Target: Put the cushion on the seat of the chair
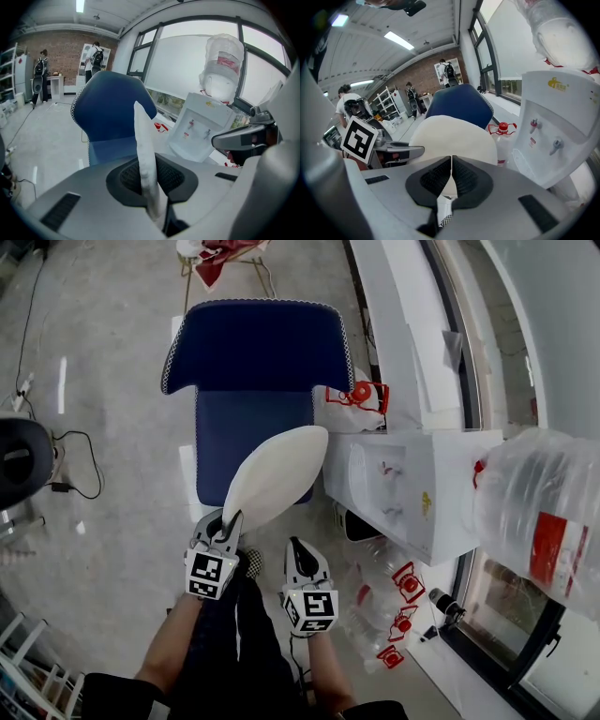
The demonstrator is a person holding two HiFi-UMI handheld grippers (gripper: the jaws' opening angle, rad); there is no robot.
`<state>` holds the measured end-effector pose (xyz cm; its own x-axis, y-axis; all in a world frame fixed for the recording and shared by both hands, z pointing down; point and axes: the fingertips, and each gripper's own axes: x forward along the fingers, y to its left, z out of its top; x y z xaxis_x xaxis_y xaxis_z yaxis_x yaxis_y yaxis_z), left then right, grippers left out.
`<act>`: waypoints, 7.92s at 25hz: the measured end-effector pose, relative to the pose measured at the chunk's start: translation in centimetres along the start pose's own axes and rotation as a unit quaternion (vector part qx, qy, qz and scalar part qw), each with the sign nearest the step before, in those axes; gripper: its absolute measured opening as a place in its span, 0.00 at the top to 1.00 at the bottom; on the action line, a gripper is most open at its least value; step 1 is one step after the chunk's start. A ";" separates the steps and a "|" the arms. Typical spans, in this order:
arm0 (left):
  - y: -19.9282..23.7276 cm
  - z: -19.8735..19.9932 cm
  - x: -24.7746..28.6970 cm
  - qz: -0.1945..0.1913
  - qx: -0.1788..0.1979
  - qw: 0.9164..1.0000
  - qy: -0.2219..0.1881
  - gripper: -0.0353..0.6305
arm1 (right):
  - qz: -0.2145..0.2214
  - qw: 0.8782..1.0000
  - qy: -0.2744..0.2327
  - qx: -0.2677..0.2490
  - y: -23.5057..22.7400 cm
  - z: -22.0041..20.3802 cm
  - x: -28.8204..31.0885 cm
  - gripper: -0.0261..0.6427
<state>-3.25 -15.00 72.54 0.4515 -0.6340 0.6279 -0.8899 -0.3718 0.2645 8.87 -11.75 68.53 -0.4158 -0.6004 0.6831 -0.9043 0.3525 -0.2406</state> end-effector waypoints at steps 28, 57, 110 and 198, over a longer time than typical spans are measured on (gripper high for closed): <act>9.9 -4.6 4.1 0.073 0.002 0.997 0.036 0.87 | 0.021 0.999 0.025 -0.009 2.1 -0.5 7.8 0.92; 17.1 -12.6 9.6 0.095 -0.018 0.993 0.070 0.83 | 0.025 0.998 0.063 -0.009 2.9 -4.8 12.8 0.92; 16.6 -6.6 1.2 0.089 -0.053 0.993 0.058 0.61 | 0.029 0.999 0.016 -0.035 7.2 1.1 6.8 0.92; -23.8 14.2 -40.8 0.035 0.113 0.963 -0.242 0.91 | 0.075 0.949 -0.277 -0.132 15.4 10.1 -38.6 0.92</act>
<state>0.46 10.08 30.20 0.4172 -0.8843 0.2099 -0.9069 -0.4200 0.0331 10.05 9.56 31.49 -0.5914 -0.7884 0.1694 -0.8054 0.5877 -0.0765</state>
